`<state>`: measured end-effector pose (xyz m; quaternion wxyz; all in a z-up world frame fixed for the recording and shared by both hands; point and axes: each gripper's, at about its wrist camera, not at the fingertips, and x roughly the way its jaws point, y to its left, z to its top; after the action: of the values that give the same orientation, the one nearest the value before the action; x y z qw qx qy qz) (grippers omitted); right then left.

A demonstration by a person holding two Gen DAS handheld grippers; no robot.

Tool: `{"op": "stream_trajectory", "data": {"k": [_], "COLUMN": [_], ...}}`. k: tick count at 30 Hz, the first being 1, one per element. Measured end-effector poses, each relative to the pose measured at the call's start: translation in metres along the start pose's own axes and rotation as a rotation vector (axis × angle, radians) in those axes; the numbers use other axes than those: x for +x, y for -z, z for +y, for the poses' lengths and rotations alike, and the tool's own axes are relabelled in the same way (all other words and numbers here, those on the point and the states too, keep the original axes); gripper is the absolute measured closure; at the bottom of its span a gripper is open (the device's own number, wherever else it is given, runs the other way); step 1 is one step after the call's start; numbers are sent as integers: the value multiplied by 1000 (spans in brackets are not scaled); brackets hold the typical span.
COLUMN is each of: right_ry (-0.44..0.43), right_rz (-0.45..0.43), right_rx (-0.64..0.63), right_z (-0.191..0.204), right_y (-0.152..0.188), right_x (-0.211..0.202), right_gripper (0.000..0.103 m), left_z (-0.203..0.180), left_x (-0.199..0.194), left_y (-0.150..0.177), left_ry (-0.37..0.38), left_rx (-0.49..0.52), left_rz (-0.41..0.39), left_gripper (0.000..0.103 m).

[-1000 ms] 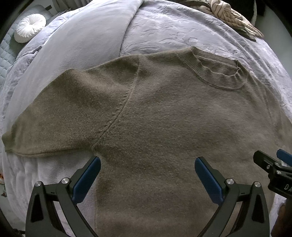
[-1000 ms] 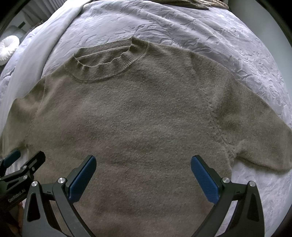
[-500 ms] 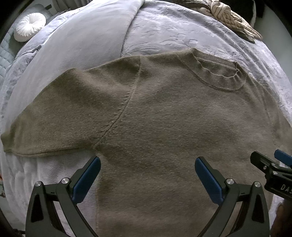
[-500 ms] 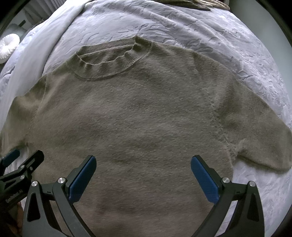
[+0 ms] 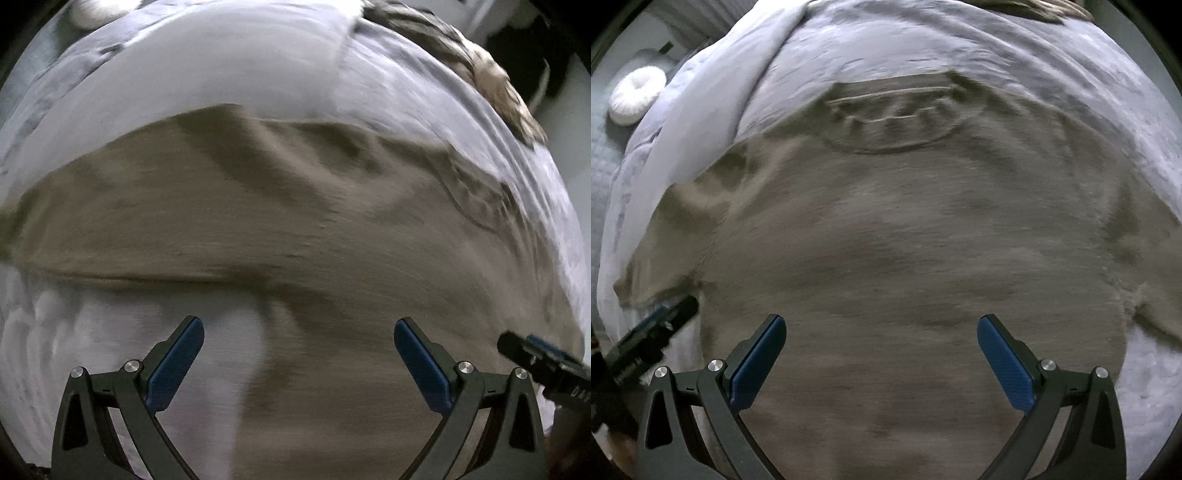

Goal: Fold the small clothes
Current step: 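Grasp the sweater sleeve with the left tool and fold it across the body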

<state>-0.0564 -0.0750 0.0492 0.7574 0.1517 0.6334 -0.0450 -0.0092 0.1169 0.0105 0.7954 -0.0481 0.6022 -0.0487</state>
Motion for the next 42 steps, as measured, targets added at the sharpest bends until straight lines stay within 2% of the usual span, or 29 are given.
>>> {"op": "stream_trajectory", "data": {"k": [1,4,9,15,19,22,24,26,27,28,29,33,37,42], "right_ry": [1,-9,-17,-3,6,13,15,13,11,9,6,-11,-31,-54], "right_rz": [2,14,36,54,66,71,71,68,66,64,63,51,43,25], "right_rx": [-18,-51,-88,-134,-153,-169,-180,-189,-192,-193,-192,-182,-157,-103], "right_z": [10,31,58,84,97,106,113,116,119,122,122,121,110,87], "right_y": [1,3,1,2,4,3,4,6,6,5,6,4,8,10], "right_x": [1,6,12,18,21,24,24,22,22,24,24,26,22,13], "right_gripper": [0,0,0,0,0,0,0,0,0,0,0,0,0,0], "left_z": [13,59,156,238,264,272,281,277,281,283,280,273,251,180], "left_x": [-2,-14,-26,-8,16,15,5,7,5,6,9,-8,-35,-69], "left_y": [-2,2,4,5,-8,-18,-14,-23,-19,-19,-25,-30,-38,-60], "left_ry": [11,-21,-42,-76,-36,-20,-2,34,50,83,122,185,237,335], "left_rx": [-28,-101,-290,-485,-557,-558,-565,-563,-559,-551,-544,-515,-432,-250], "left_rz": [-8,-83,-179,-218,-223,-266,-312,-310,-312,-313,-314,-355,-406,-453], "left_gripper": [0,0,0,0,0,0,11,52,63,83,89,89,89,89]}}
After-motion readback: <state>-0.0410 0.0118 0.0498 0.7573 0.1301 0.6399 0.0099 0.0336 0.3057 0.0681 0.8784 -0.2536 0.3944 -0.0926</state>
